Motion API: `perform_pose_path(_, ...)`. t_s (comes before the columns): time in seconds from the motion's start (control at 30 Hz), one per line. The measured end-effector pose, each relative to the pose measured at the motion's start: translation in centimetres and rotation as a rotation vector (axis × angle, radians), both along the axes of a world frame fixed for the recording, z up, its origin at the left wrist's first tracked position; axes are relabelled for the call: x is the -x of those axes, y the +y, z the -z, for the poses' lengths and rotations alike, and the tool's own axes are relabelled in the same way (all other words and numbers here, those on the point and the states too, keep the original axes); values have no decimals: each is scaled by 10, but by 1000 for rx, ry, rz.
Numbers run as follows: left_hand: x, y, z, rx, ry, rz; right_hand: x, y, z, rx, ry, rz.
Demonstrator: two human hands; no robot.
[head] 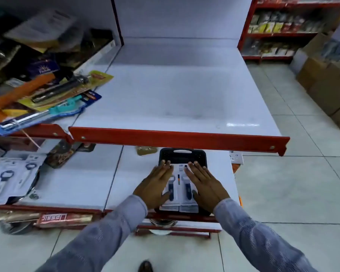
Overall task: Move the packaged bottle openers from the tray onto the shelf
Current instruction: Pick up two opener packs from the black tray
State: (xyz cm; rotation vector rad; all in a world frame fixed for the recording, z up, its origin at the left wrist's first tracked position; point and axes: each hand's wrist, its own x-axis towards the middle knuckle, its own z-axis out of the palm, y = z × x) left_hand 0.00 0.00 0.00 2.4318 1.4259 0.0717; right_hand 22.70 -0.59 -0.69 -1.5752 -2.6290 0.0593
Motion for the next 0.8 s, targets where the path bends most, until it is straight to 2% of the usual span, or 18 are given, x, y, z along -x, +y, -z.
perform_pose_path(0.07,-6,26,6,212,100,9,3,21,9,329,-37,32)
perform_pose_path(0.13,-12,56,10,330,215,46,4,48,17,476,-137,30)
perform_pose_path(0.2,-22,72,17,370,317,102,10,67,23,570,-213,26)
perform_pose_path(0.33,-34,88,23,351,396,119,17,91,21,617,-279,40)
perform_pose_path(0.43,-37,90,19,296,404,104,19,93,18,503,-244,61)
perform_pose_path(0.5,-35,90,11,217,368,71,18,91,14,443,-198,91)
perform_pose_path(0.6,-25,80,-5,96,220,0,12,85,0,422,-8,173)
perform_pose_path(0.73,-10,40,-32,134,-141,-152,7,56,-34,304,372,258)
perform_pose_path(0.8,-4,16,-47,142,-264,-196,12,33,-61,226,498,238)
